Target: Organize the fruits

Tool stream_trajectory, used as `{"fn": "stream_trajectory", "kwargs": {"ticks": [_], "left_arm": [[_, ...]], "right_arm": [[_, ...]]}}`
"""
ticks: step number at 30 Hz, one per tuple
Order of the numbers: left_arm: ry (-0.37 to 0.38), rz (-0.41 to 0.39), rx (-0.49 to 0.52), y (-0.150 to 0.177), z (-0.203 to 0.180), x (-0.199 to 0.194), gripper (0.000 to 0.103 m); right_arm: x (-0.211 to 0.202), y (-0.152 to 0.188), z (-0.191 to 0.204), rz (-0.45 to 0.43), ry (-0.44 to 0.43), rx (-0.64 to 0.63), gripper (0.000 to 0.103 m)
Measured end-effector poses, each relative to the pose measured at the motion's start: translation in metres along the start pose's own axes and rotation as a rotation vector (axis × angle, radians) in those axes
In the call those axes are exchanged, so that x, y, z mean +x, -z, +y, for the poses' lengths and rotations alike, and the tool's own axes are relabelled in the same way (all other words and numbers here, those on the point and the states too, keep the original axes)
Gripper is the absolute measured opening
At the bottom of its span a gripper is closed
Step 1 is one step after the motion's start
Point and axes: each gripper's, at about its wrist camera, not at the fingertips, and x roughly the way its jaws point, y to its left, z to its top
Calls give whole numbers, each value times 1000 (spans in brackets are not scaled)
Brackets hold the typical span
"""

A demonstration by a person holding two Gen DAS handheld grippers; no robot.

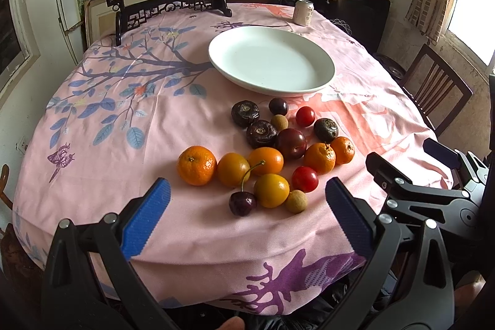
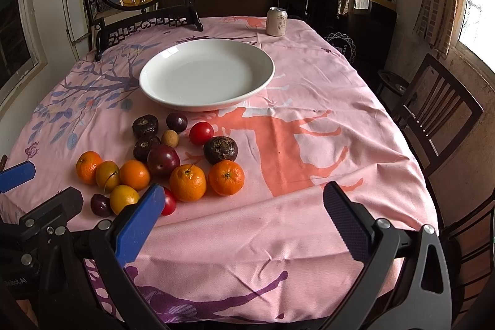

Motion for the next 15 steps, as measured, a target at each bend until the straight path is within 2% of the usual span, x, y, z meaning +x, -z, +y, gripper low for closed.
{"fn": "stream_trajectory", "kwargs": {"ticks": [5,8,10,13,14,15], "left_arm": [[-8,0,2,3,1,0,101],[-43,-1,-14,3,18,2,101],[-69,7,-41,7,35,5,101],[-89,38,-104,16,57,11,101],[-96,46,-122,18,64,12,101],[-104,50,-133,19,69,14,101]], "right_arm": [[2,1,1,3,1,-2,102],[2,7,1,10,-17,-27,102],[6,15,6,29,-53,-62,102],[15,25,13,35,-156,-93,101],[17,27,14,38,-181,-95,88],[20,28,16,51,-206,-96,70]]}}
